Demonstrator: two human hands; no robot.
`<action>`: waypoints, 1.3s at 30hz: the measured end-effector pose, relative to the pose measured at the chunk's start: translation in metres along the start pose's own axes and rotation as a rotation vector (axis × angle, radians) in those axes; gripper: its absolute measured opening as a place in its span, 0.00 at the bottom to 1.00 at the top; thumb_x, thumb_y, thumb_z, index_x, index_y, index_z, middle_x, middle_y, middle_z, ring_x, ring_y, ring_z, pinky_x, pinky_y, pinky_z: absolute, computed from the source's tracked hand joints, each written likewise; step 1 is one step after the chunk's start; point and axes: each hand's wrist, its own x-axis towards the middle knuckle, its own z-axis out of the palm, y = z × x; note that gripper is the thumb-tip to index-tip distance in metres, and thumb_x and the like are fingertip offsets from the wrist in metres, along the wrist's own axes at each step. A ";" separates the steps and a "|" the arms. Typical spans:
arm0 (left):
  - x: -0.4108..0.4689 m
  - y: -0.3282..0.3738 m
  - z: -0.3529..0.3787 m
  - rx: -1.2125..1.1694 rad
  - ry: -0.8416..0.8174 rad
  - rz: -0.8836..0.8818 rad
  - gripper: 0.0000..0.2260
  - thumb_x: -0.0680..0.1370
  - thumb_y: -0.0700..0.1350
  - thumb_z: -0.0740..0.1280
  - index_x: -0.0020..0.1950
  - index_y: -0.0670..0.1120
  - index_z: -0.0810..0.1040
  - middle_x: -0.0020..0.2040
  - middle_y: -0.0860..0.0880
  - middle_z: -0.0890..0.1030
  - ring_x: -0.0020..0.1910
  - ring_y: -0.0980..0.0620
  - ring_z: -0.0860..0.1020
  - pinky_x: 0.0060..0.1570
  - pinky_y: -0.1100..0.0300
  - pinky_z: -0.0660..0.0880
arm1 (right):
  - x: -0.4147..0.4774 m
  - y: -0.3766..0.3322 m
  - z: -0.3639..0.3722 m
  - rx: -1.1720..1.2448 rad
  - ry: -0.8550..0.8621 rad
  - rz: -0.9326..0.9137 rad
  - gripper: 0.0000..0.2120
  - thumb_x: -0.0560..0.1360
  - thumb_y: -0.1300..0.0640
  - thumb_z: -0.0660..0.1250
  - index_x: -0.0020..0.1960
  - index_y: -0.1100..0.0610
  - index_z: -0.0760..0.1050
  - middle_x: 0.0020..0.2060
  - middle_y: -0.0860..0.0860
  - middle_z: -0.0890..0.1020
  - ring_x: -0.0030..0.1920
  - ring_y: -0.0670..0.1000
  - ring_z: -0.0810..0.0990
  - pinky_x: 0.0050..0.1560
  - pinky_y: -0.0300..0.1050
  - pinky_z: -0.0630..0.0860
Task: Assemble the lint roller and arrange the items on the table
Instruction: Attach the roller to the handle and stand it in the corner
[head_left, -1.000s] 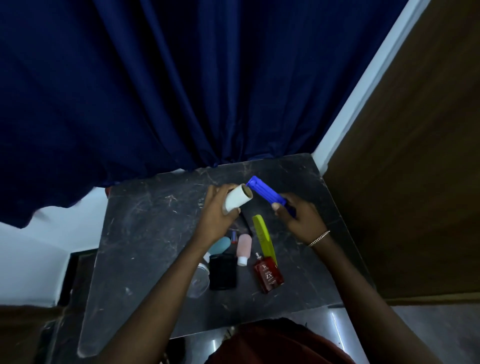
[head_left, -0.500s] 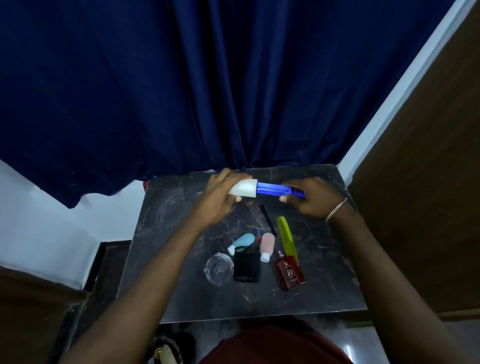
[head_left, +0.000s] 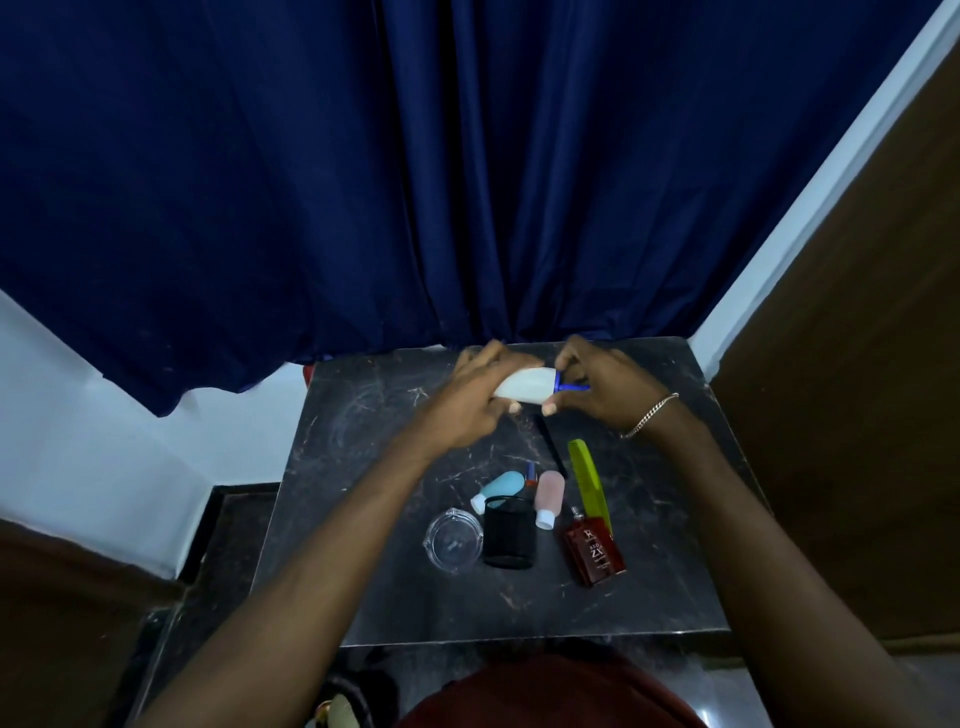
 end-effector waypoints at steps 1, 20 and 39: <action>-0.001 -0.001 0.000 -0.001 -0.008 0.004 0.28 0.77 0.37 0.71 0.74 0.55 0.72 0.65 0.51 0.73 0.62 0.45 0.69 0.64 0.52 0.67 | -0.001 0.001 0.001 0.027 -0.005 0.007 0.27 0.61 0.41 0.81 0.50 0.44 0.67 0.44 0.45 0.83 0.45 0.46 0.83 0.44 0.48 0.80; 0.021 -0.025 0.026 -0.112 -0.111 -0.032 0.29 0.77 0.38 0.72 0.75 0.56 0.72 0.64 0.53 0.74 0.63 0.49 0.72 0.63 0.51 0.71 | 0.003 0.037 0.011 -0.018 -0.145 0.142 0.21 0.68 0.40 0.76 0.53 0.52 0.77 0.43 0.50 0.84 0.42 0.49 0.82 0.45 0.46 0.78; 0.127 -0.059 0.144 0.122 -0.268 -0.300 0.43 0.76 0.54 0.74 0.83 0.50 0.52 0.81 0.41 0.58 0.78 0.39 0.63 0.75 0.42 0.66 | 0.035 0.211 0.069 0.049 -0.052 0.485 0.16 0.85 0.55 0.54 0.62 0.63 0.76 0.53 0.66 0.83 0.55 0.65 0.81 0.59 0.52 0.74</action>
